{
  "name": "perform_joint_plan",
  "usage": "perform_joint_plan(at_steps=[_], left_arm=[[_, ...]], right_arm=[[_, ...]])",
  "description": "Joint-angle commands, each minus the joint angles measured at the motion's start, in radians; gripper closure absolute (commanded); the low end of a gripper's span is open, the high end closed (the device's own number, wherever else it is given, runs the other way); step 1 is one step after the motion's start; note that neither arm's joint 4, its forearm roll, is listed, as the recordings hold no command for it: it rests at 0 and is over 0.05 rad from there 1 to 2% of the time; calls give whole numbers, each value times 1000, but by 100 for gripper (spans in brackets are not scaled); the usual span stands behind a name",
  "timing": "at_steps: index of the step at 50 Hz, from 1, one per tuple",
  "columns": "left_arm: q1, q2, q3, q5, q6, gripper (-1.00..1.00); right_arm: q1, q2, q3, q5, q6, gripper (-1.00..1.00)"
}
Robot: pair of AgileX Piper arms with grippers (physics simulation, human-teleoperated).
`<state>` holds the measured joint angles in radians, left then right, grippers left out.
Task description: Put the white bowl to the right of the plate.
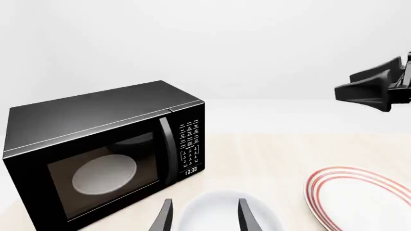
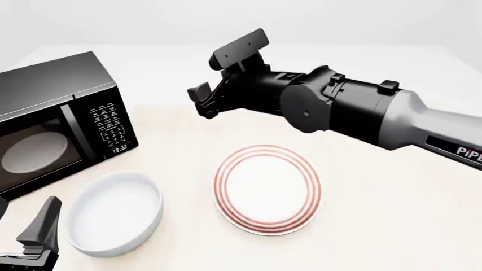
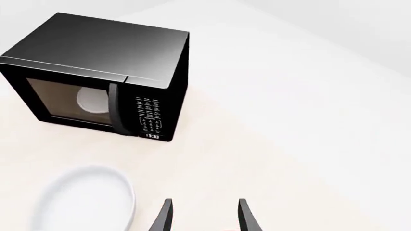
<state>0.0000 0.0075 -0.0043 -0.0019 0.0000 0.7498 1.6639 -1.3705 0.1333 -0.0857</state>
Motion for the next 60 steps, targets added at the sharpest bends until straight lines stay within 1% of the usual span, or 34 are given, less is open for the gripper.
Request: perform_joint_plan(at_steps=[1,8,12,13,16,18,20,21,22,25,32,33,37,39,44,58,60], left_arm=[[0,0,0,0,0,-100],[0,0,0,0,0,-100],[0,0,0,0,0,-100],[0,0,0,0,0,-100],[0,0,0,0,0,-100],[0,0,0,0,0,-100],[0,0,0,0,0,-100],[0,0,0,0,0,-100],[0,0,0,0,0,-100],[0,0,0,0,0,-100],[0,0,0,0,0,-100],[0,0,0,0,0,-100],[0,0,0,0,0,-100],[0,0,0,0,0,-100],[0,0,0,0,0,-100],[0,0,0,0,0,-100],[0,0,0,0,0,-100]], right_arm=[[66,118,-120,42,25,-100],[71,179,-177,77,50,-100],[77,194,-202,102,49,-100],[91,213,-209,111,61,-100],[106,233,-210,115,70,-100],[115,244,-209,112,92,-100],[127,257,-215,121,99,-100],[144,263,-218,128,90,-100],[150,264,-210,123,99,-100],[162,273,-222,137,122,-100],[178,288,-219,149,153,-100],[183,291,-218,153,144,-100],[203,288,-190,136,174,-100],[208,297,-188,137,178,-100],[217,298,-150,104,206,-100],[186,335,-129,68,253,-100],[180,344,-127,60,251,-100]])
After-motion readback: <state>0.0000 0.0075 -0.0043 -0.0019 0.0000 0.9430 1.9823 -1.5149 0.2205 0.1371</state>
